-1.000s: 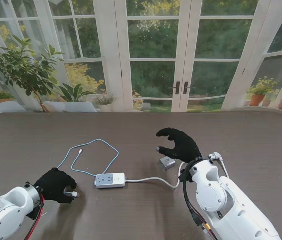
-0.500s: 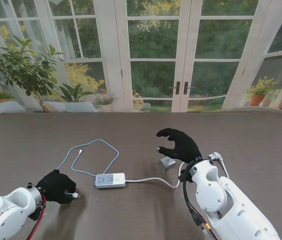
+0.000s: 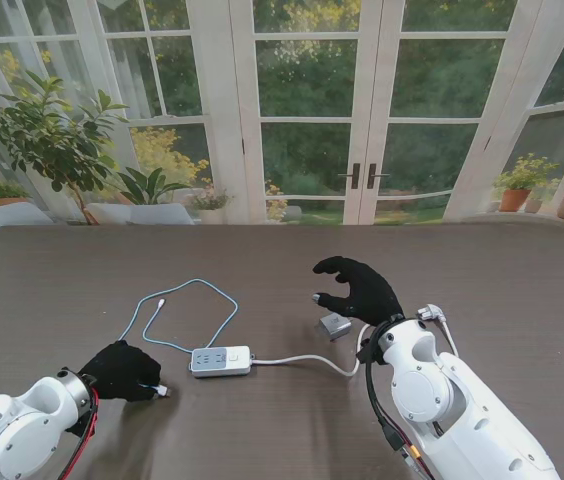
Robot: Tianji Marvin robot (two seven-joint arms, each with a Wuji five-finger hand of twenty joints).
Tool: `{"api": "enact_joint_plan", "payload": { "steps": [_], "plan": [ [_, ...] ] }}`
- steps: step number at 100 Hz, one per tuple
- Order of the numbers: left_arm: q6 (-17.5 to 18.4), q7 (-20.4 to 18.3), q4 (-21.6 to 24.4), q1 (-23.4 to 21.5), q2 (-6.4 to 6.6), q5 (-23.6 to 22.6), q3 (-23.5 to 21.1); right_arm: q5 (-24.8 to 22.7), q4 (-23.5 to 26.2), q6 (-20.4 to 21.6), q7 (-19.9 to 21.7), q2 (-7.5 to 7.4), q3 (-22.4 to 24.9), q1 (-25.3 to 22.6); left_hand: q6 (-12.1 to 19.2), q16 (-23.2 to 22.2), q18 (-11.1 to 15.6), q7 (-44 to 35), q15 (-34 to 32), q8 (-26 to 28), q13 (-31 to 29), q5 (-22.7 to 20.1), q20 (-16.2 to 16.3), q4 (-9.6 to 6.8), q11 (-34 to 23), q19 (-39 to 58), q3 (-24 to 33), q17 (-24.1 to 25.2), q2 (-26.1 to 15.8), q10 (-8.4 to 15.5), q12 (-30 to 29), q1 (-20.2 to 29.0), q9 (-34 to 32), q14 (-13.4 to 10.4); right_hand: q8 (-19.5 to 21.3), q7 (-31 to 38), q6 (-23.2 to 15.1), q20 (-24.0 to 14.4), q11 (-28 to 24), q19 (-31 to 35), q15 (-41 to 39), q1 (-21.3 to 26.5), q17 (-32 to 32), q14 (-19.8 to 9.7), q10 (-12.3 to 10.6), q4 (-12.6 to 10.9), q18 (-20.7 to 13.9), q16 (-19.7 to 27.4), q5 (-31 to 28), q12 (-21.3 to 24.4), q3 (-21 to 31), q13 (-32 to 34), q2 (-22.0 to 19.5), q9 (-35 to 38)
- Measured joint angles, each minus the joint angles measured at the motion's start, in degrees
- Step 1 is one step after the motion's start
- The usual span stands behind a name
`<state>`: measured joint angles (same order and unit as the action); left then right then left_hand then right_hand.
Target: Set up the charging station
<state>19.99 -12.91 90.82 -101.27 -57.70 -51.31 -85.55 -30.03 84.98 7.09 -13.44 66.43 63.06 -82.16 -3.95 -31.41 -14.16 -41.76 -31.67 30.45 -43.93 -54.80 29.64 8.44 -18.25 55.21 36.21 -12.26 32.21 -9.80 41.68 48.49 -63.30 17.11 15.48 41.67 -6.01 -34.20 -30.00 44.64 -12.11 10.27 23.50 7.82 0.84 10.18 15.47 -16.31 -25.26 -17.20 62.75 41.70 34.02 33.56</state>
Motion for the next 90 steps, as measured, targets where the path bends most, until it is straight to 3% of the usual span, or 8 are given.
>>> {"api": "enact_joint_plan", "payload": {
  "steps": [8,30,48,60,78,85,90],
  "plan": [
    [0.0,0.1,-0.7,0.3,-0.21,4.2,0.4,0.1,-0.1,0.0,0.0,0.02,-0.1,0.1,0.0,0.0,-0.5,-0.4,-0.6,-1.1,-2.5,-1.0,0.0,0.0,0.3,0.7,0.0,-0.7,0.0,-0.1,0.0,0.0,-2.3,0.3,0.0,0.0,0.2,0.0,0.0,0.0,0.0,0.0,0.0,0.0,0.0,0.0,0.0,0.0,0.0,0.0,0.0,0.0,0.0,0.0],
    [0.3,0.5,-1.3,0.5,-0.82,7.3,0.7,0.3,-0.3,0.0,0.1,0.04,-0.1,0.1,0.0,0.0,-0.8,-0.7,-1.0,-1.7,-4.0,-2.4,0.0,0.59,0.3,0.7,0.5,-1.8,0.1,-0.1,0.0,0.0,-3.7,0.9,0.0,0.0,0.3,0.0,0.0,0.0,0.0,0.0,0.0,0.0,0.0,0.0,0.0,0.0,0.0,0.0,0.0,0.0,-0.8,0.0],
    [0.4,0.5,-2.1,0.7,-1.15,13.5,1.1,0.3,-0.4,0.0,0.2,0.05,-0.2,0.2,-1.1,-0.7,-1.5,-1.0,-2.5,-1.8,-5.0,-2.7,0.0,0.64,0.2,1.4,1.3,-1.9,0.2,-0.6,0.0,0.6,-4.4,1.8,0.0,0.0,0.4,0.0,0.0,0.1,0.0,0.0,0.0,0.0,0.0,0.0,0.0,0.0,0.0,0.0,0.0,0.0,-0.8,0.0],
    [0.3,0.3,-2.9,0.9,-1.41,19.8,1.6,0.4,-0.4,0.0,0.1,0.07,-0.2,0.2,-2.1,-2.3,-3.2,-1.1,-6.6,-1.8,-5.3,-2.7,0.3,0.67,-1.2,3.4,3.0,-2.1,0.6,-1.8,1.5,0.6,-5.0,3.7,0.0,0.0,0.4,0.0,0.0,0.1,0.0,0.0,0.0,0.0,0.0,0.0,0.0,0.0,0.0,0.0,0.0,0.0,-0.8,0.0],
    [0.1,0.1,-3.8,1.2,-1.93,24.4,2.5,0.4,-0.6,0.0,0.0,0.11,-0.3,0.3,-4.1,-7.4,-7.8,-1.2,-24.5,-1.5,-12.4,-2.7,7.8,0.74,-5.6,13.3,5.2,-9.2,0.7,-3.4,8.8,1.2,-6.5,4.4,0.0,0.0,0.5,0.0,0.0,0.1,0.0,0.0,0.0,0.0,0.1,0.0,0.0,0.0,0.1,0.0,0.0,0.0,-0.8,0.0],
    [0.1,0.4,-4.5,1.4,-2.12,27.6,3.1,0.5,-0.7,0.0,0.0,0.12,-0.4,0.4,-5.0,-10.1,-9.1,-1.2,-32.6,-1.4,-15.7,-2.7,13.1,0.84,-7.4,19.5,6.1,-14.3,0.7,-3.5,12.8,1.7,-6.7,2.6,0.0,0.0,0.7,0.0,0.0,0.2,0.0,0.0,0.0,0.0,0.1,0.0,0.0,0.0,0.1,0.0,0.0,0.0,-0.8,0.0],
    [0.1,0.9,-5.0,1.6,-2.32,29.7,3.6,0.5,-0.7,0.0,0.0,0.12,-0.4,0.4,-5.8,-12.4,-9.4,-1.2,-37.6,-1.2,-17.5,-2.7,17.0,1.99,-8.1,25.9,6.6,-19.6,0.8,-3.6,15.4,2.3,-6.7,1.1,0.0,0.0,0.7,0.0,0.0,0.3,0.0,0.0,0.0,0.0,0.1,0.0,0.0,0.0,0.1,0.0,0.0,0.0,-0.8,0.0]
  ]
}}
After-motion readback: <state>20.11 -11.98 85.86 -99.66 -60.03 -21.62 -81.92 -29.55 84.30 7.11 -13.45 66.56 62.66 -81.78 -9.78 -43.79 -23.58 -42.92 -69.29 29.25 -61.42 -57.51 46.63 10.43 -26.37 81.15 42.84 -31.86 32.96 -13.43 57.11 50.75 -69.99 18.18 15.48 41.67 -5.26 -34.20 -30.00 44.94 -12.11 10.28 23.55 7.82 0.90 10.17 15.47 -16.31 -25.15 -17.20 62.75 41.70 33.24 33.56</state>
